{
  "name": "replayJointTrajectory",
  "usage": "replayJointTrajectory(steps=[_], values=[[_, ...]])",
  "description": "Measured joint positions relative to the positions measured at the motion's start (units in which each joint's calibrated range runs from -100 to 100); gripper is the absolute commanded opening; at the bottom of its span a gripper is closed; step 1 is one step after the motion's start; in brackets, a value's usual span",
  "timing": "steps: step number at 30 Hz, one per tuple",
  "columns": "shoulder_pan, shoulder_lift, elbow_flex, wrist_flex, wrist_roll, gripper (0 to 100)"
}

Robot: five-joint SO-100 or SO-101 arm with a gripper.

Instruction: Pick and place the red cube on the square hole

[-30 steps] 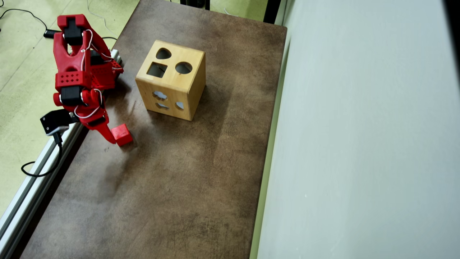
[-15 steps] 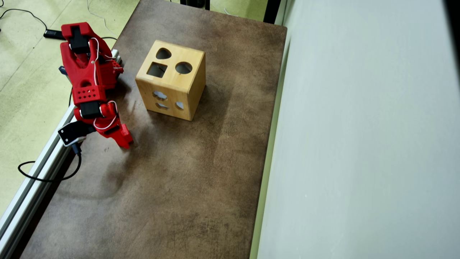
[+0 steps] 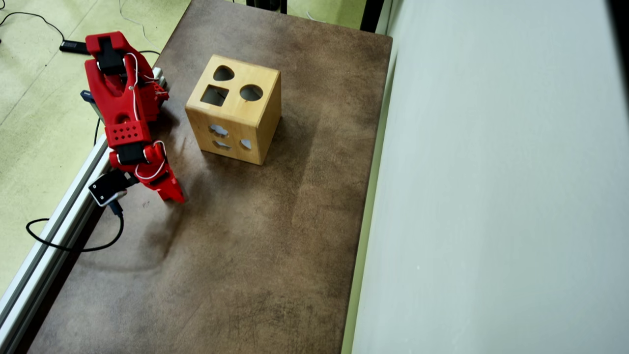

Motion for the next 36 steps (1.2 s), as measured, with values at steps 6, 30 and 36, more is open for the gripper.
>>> replayJointTrajectory(steps=[6,30,36], values=[[0.07,-0.08,0.63,-1.45,0.15,48],[3.09,-0.08,0.63,-4.6,0.2,48],[3.09,-0.08,0.63,-4.6,0.2,48]])
